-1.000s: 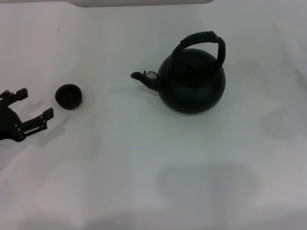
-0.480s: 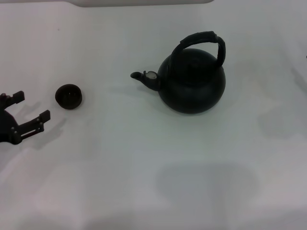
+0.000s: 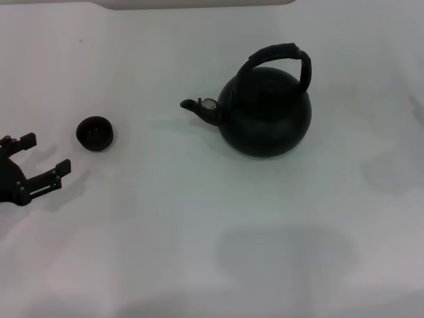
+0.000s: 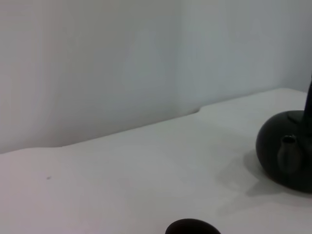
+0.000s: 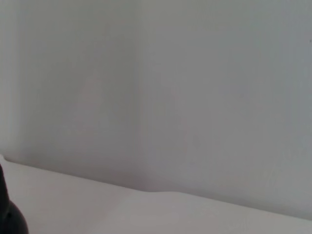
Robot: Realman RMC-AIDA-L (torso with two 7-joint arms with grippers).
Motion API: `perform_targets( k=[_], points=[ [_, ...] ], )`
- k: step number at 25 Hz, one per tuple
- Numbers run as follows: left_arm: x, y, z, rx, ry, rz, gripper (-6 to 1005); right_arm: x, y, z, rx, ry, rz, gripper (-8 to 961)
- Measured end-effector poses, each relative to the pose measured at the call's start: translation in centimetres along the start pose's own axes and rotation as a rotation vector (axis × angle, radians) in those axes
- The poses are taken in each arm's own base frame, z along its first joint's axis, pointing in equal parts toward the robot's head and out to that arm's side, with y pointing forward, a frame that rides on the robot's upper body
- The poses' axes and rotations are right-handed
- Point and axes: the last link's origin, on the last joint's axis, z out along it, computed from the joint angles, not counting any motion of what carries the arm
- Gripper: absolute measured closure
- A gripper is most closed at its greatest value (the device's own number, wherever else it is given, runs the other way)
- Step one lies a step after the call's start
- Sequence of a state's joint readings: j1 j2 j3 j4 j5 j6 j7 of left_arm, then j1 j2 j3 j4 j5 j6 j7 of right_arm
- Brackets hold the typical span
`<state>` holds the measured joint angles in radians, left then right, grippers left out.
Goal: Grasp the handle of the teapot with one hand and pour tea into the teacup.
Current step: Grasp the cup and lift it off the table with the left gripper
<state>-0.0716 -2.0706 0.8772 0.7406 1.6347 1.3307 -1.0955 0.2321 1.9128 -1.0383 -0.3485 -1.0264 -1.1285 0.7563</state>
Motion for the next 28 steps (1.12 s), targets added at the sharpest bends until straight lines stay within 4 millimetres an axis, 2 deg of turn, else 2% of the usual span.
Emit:
perform_targets(
  k=[7,19,24,28],
  points=[
    [0.3,-0.2,-0.2,-0.002,-0.003,0.002,123,0.4,0.0,-0.1,0.011,0.018,-0.002,320],
    [-0.8,-1.1,-0.2,0.062,-0.068,-0.004,113,0.4,0.5,0.5,0.004,0.011,-0.018,319],
    [-1.3,-1.4,1.1,0.076,-0.088,0.006,117,0.5,0.8,0.7,0.003,0.015,-0.02,319],
    [-0.5,-1.6,2.4,0.064,-0.08,0.023,121,0.9,1.1,0.7,0.006,0.028,-0.03,319]
  ],
)
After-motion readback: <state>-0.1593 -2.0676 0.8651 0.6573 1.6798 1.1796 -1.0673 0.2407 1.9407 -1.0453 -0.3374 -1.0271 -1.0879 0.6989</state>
